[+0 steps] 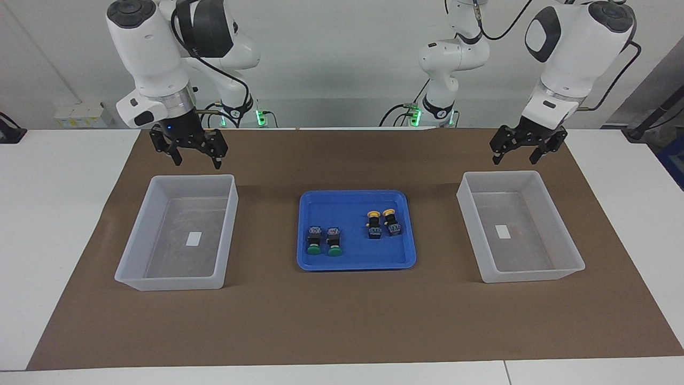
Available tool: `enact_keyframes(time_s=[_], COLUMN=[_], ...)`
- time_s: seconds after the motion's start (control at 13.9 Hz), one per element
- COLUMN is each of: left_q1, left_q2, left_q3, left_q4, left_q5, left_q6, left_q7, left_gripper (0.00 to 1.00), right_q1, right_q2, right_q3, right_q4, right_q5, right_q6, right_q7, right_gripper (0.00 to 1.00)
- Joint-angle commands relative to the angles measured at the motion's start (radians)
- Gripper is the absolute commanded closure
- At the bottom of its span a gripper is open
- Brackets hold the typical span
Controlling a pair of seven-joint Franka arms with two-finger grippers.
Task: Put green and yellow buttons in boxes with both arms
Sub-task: 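Move the left gripper from its bin toward the blue tray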
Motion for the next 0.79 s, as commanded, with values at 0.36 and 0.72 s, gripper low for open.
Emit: enact_keyframes(time_s=[0.36, 0.72], left_q1=[0.008, -0.018], left_q2=[-0.033, -0.018], left_q3=[-0.001, -0.003], left_q4=[-0.036, -0.073], left_q5=[-0.020, -0.020], left_q6=[-0.003, 0.082], left_q7=[0.009, 0.003], left_gripper=[0.00, 0.00], right_q1=[-0.035, -0.035], right_q2=[-0.019, -0.007], right_q3=[0.004, 0.004], right_q4=[-0.015, 0.013], right_q5=[0.026, 0.007], right_q6=[-0.003, -0.006], right_q7=[-0.028, -0.031], right_gripper=[0.00, 0.00])
